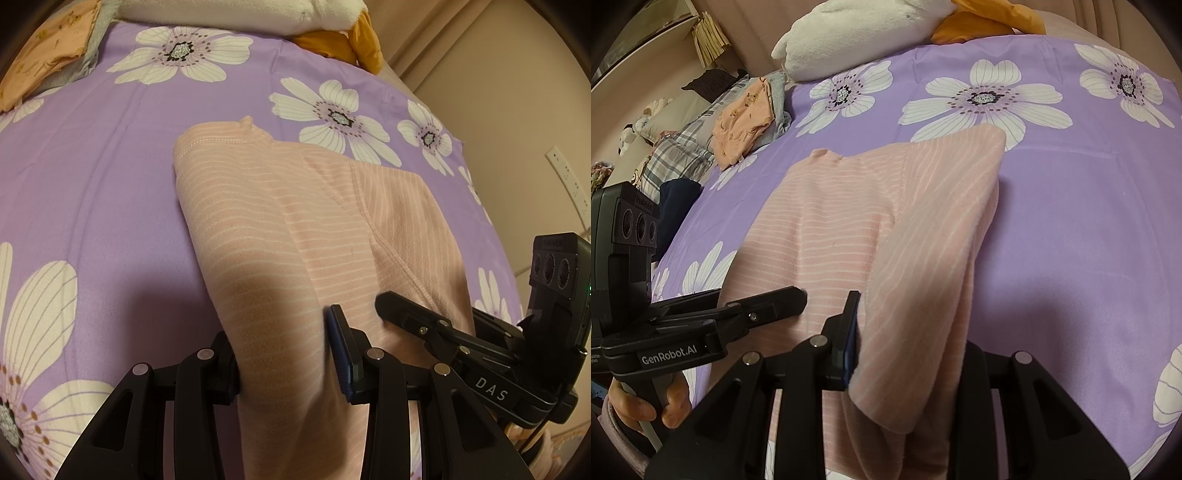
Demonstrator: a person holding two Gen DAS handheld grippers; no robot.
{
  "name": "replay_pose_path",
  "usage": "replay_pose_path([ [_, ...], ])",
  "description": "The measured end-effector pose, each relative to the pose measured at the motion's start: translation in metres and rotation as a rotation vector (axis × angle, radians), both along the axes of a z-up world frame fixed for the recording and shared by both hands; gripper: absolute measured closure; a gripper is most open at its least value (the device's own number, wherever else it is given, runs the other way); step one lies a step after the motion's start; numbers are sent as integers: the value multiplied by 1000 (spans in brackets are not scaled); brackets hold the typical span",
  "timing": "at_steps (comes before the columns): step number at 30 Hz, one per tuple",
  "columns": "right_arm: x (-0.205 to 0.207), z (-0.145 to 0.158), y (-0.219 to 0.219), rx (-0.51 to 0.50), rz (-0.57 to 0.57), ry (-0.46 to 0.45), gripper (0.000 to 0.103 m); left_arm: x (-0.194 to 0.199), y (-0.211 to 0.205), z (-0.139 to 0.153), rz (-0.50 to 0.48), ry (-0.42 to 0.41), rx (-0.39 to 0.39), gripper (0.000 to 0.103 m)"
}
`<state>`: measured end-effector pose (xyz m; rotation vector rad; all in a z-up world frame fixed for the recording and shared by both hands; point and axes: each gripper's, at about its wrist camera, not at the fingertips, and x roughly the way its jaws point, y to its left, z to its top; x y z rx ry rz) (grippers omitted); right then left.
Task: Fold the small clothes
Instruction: 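Hold the folded end with both closed tools, keeping it in place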
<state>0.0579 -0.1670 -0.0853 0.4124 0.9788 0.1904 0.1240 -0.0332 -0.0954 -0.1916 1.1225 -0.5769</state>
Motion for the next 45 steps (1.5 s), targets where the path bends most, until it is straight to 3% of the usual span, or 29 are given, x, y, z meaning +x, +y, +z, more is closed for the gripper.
replay_pose_path([
  [45, 0, -6, -7, 21, -9, 7, 71, -1, 2, -2, 0, 4, 2, 64],
])
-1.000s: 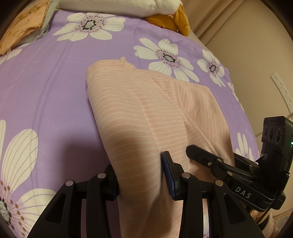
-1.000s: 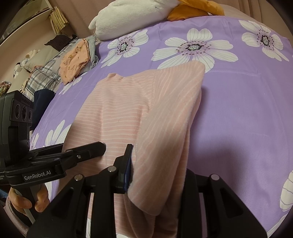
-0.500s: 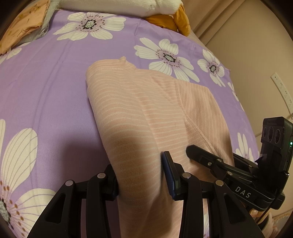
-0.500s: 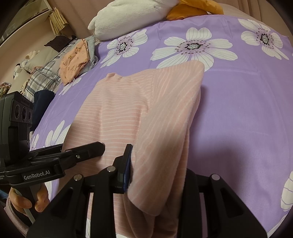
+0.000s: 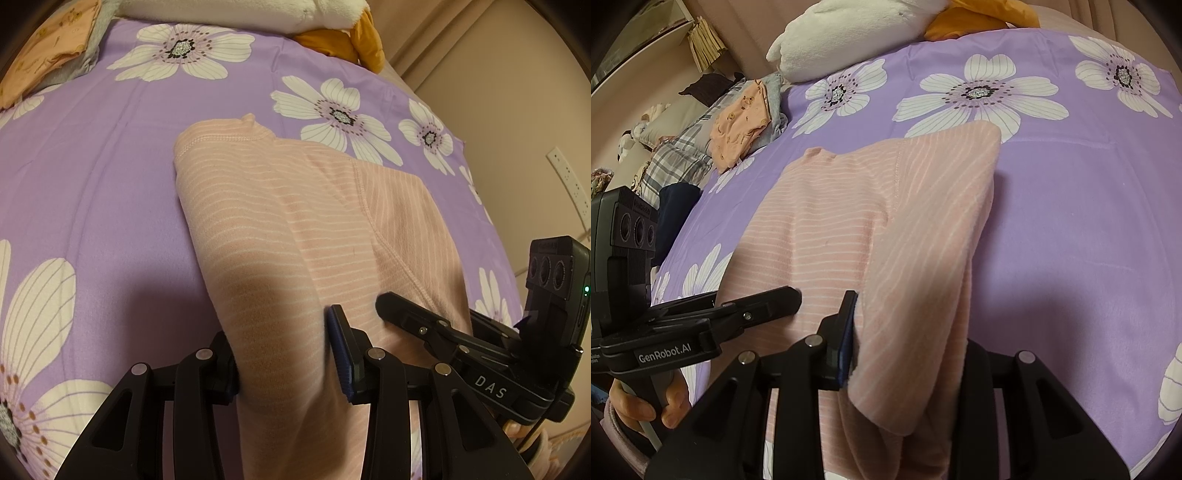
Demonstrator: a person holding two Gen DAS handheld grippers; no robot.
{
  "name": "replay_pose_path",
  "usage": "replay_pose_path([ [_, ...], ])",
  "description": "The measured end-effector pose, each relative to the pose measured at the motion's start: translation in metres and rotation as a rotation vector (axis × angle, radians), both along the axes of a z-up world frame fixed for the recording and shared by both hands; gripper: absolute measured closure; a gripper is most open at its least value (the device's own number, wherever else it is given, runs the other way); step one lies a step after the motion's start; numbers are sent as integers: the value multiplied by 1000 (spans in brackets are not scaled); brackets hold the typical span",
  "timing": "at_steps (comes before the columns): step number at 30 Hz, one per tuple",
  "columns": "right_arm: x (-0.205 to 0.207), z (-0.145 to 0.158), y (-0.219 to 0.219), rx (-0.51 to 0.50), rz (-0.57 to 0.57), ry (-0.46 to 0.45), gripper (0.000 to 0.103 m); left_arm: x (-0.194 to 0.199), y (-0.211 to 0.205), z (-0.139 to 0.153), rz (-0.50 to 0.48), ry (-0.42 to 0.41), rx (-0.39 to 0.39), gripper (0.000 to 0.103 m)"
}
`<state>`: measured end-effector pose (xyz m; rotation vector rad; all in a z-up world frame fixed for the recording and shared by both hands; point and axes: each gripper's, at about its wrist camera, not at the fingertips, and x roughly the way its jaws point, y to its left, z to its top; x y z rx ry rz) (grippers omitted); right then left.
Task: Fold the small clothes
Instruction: 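Hold the folded end with both closed tools, keeping it in place, then lower the folded end onto the sweater with both tools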
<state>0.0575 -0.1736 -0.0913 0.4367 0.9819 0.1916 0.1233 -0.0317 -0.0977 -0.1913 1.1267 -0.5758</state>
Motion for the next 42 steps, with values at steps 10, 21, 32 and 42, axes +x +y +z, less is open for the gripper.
replay_pose_path([
  [10, 0, 0, 0, 0, 0, 0, 71, 1, 0, 0, 0, 0, 1, 64],
  [21, 1, -1, -3, 4, -5, 2, 70, 0, 0, 0, 0, 1, 0, 64],
  [32, -1, -3, -6, 11, -10, 4, 69, -1, 2, -2, -1, -2, 6, 64],
  [42, -4, -3, -9, 17, -16, 6, 67, -8, 9, -2, -7, -9, 17, 64],
])
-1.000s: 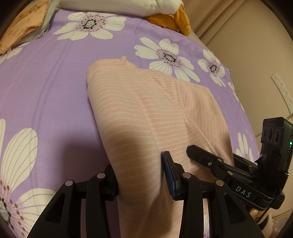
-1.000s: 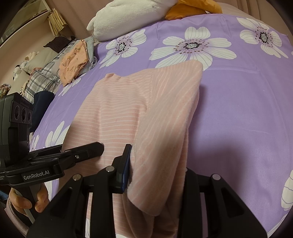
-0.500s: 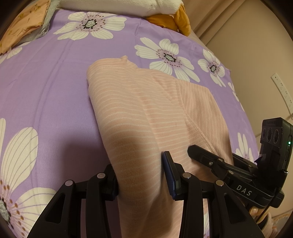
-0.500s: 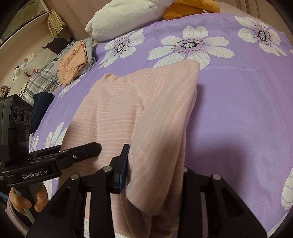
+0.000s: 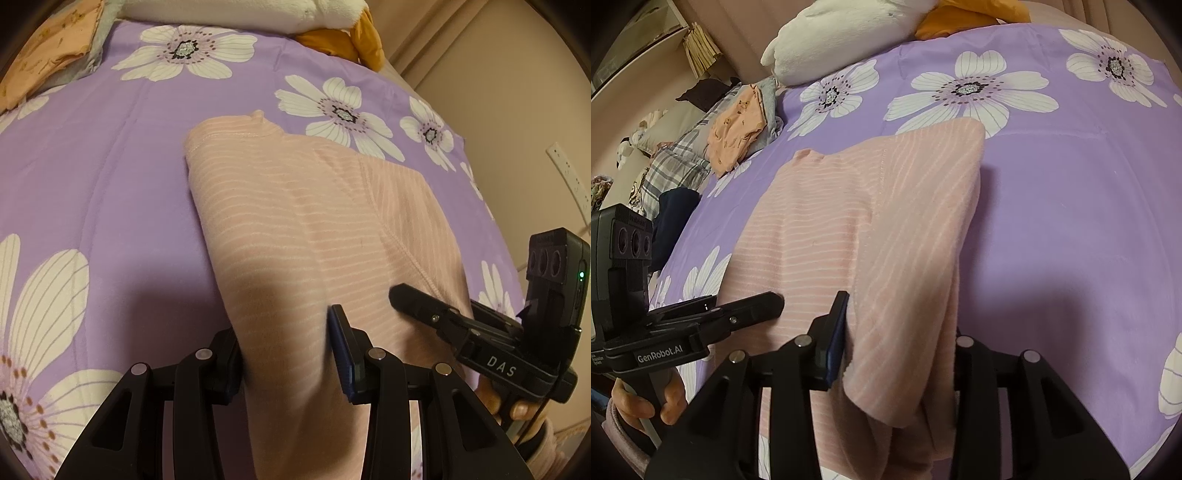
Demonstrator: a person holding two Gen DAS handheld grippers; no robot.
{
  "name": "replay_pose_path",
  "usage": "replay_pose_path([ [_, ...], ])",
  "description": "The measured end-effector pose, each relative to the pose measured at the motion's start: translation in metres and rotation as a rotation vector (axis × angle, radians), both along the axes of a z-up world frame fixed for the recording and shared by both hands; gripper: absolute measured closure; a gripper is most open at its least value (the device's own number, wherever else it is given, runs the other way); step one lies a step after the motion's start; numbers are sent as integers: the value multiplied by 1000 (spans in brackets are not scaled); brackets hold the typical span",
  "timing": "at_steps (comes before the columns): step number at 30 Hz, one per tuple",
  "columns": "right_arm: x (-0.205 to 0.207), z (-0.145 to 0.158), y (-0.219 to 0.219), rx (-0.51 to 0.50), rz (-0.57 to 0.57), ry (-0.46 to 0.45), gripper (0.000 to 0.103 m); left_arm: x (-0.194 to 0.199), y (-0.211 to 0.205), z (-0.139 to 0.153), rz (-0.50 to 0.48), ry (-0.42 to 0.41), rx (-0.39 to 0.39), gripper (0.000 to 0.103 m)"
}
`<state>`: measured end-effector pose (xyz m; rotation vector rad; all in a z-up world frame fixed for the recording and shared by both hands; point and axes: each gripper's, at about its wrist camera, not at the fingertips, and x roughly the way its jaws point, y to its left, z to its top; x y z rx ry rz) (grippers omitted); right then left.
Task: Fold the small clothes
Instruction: 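Lower the folded end onto the sweater with both tools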
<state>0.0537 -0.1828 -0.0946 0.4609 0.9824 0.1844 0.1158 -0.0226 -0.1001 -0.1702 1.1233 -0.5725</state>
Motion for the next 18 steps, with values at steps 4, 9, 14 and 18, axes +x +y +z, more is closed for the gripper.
replay_pose_path([
  [4, -1, 0, -1, 4, -3, 1, 67, -3, 2, 1, -2, -5, 6, 64],
  [9, -4, 0, -3, 10, -11, 3, 65, -4, 3, 2, 0, -5, 7, 64],
  [14, -6, 0, -4, 10, -13, 4, 65, -5, 4, 2, 1, -3, 6, 64],
  [18, -8, 0, -5, 10, -16, 5, 64, -7, 4, 3, 1, -5, 11, 64],
])
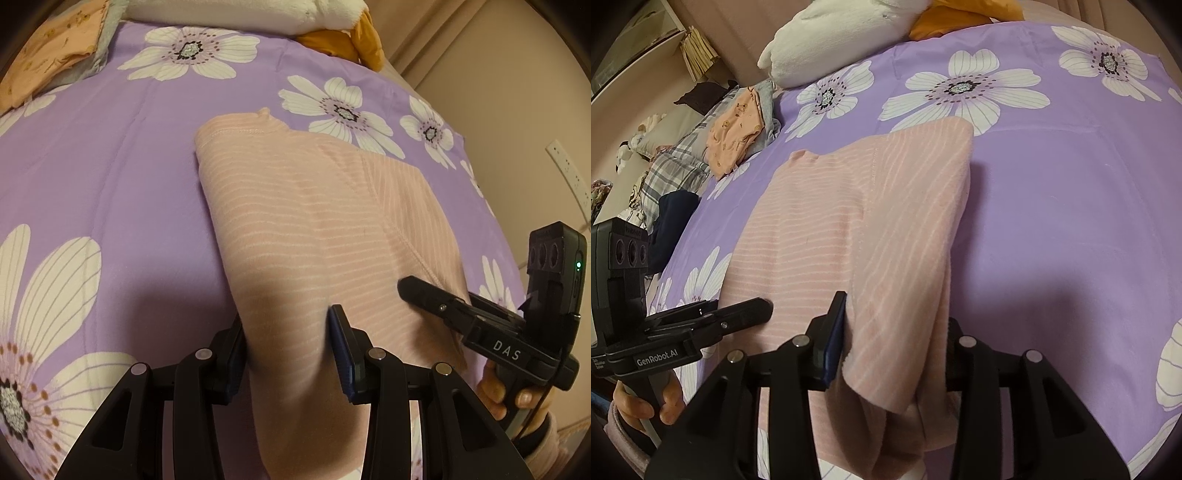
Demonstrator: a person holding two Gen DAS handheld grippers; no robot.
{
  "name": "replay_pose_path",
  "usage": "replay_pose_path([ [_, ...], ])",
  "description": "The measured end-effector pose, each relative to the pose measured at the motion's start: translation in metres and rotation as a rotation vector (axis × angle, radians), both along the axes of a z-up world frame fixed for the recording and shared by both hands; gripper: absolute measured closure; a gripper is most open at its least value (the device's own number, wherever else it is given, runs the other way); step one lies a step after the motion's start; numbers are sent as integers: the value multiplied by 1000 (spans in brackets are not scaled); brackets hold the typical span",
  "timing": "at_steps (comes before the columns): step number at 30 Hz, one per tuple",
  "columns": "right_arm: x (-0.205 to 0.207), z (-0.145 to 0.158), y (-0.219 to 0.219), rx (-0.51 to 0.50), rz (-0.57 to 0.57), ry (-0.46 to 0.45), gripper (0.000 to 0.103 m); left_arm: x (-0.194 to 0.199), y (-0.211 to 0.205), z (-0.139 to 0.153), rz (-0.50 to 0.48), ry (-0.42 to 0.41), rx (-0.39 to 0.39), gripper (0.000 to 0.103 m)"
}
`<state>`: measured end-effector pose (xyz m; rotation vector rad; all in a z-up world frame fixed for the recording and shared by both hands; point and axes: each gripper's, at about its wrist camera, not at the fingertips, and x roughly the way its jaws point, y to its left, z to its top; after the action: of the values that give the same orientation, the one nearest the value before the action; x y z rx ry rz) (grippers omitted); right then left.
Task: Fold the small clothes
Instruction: 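Lower the folded end onto the sweater with both tools, then open both tools and release the folded pink sweater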
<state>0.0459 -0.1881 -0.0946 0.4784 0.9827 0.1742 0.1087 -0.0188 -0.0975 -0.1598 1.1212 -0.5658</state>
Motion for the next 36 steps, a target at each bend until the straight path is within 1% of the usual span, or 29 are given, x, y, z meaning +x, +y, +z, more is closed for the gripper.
replay_pose_path([
  [4, -2, 0, -2, 1, -6, 1, 63, 2, 0, 0, 0, 2, -2, 64],
  [13, -9, 3, -7, -2, -25, 4, 59, -7, 9, 3, 6, 1, 10, 64],
  [29, -17, 7, -13, -14, -41, 1, 58, -11, 14, 10, 15, -16, 48, 64],
  [36, -25, 12, -25, -42, -76, 3, 55, -16, 22, 16, 33, -29, 68, 64],
])
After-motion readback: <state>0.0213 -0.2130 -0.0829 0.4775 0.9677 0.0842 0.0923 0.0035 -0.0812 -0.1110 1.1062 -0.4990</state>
